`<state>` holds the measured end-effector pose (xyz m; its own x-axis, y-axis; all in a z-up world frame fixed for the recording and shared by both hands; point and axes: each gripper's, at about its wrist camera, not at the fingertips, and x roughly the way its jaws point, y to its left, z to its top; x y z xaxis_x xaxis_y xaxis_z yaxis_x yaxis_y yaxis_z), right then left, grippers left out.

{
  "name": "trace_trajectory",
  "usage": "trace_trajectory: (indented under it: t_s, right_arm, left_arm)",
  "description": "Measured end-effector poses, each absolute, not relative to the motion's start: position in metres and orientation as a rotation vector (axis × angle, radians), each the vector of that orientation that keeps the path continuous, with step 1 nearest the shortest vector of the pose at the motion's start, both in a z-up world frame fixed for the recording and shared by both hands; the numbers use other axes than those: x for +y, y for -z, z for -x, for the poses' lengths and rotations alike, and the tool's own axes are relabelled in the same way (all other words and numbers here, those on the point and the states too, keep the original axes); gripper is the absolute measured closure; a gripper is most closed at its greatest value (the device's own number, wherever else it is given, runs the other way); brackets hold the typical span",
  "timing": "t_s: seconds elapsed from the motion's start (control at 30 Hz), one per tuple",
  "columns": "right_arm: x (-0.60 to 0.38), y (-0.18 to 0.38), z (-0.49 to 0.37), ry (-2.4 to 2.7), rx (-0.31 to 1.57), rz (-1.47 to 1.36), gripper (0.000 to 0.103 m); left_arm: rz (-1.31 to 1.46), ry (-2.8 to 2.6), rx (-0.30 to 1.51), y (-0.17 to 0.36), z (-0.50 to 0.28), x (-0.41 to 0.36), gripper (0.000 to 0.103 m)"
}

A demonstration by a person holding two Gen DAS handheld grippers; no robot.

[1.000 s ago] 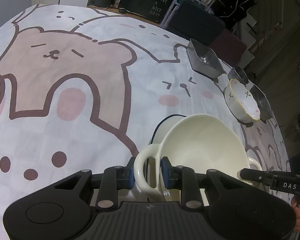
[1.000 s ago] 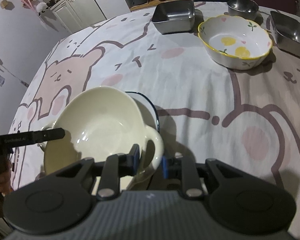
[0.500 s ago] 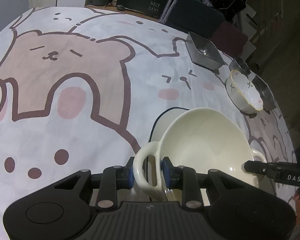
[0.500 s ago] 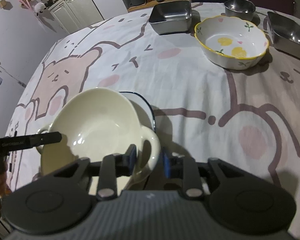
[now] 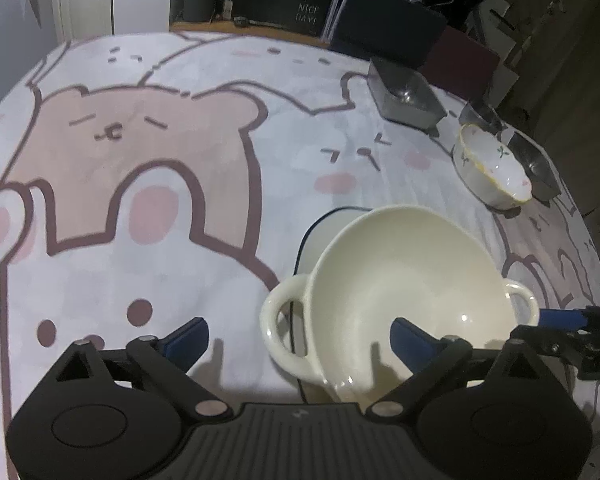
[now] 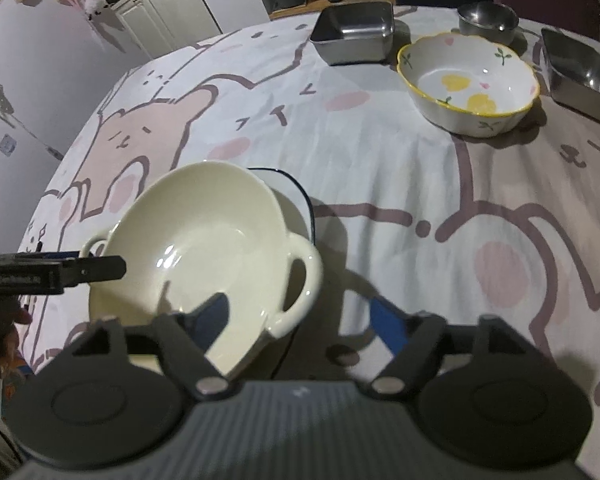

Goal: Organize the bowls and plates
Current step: 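Open both grippers to release the cream bowl handles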

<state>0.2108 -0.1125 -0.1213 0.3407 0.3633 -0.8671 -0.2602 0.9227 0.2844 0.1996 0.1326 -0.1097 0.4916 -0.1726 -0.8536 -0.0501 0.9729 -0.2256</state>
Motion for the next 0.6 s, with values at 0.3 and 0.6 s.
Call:
trace_trajectory:
  t_s: [0.3, 0.6]
  right_arm:
    - [-0.131, 0.093, -0.192, -0.408, 1.048, -0.082, 0.000]
    - [-0.185, 0.061, -0.191, -0.329, 0.895, -0.123, 0.000]
  left_arm:
    - [0.206, 0.094, 0.932, 0.066, -0.194, 0.100, 0.000]
    - [0.236, 0.130, 0.834, 0.040, -0.220, 0.046, 0.000]
